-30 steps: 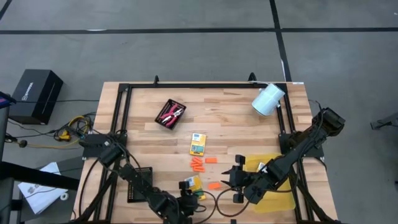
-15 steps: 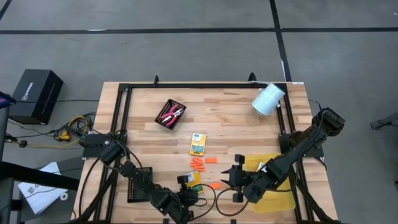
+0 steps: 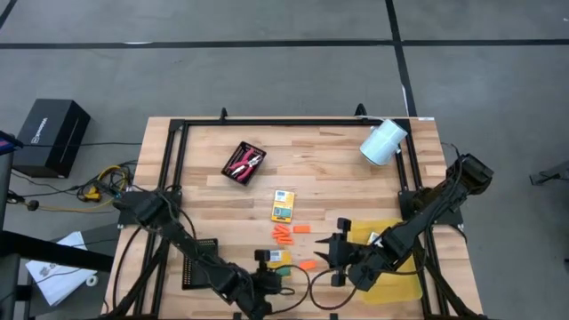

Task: Pick & Place School Supplies
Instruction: Put the yellow crayon box into the yellow basket

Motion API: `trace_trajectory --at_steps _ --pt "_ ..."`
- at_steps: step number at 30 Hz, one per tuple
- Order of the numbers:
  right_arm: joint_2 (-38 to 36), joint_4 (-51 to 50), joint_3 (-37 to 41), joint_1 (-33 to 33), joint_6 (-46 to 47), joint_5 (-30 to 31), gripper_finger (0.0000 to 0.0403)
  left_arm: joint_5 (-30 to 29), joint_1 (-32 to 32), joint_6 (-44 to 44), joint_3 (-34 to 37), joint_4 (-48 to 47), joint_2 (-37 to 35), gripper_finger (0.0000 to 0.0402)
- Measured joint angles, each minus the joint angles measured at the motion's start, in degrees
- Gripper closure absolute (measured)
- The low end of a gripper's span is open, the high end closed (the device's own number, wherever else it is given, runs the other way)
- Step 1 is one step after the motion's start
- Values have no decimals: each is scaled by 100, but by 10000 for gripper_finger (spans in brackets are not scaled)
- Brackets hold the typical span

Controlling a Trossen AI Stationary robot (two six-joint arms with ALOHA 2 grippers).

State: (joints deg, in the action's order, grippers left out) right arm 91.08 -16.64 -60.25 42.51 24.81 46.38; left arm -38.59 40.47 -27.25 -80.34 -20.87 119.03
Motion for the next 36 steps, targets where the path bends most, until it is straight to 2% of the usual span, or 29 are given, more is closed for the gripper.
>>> trace_trajectory --at_steps 8,16,20,25,36 --pt "-287 59 -129 385 -678 1487 278 -80 -505 1087 3 418 -69 400" --pt "-998 -292 -140 886 -838 2556 278 81 -925 2572 -12 1629 -296 400" --pt "-1340 -508 -140 1108 -834 2893 278 66 -1035 3059 -10 1807 -608 400" --pt "-1621 -698 -142 1249 -834 3022 278 24 -1193 3770 -12 2193 -968 400" --pt "-1818 -735 -142 1267 -1027 3173 278 1098 -1713 4512 -10 3194 -916 400"
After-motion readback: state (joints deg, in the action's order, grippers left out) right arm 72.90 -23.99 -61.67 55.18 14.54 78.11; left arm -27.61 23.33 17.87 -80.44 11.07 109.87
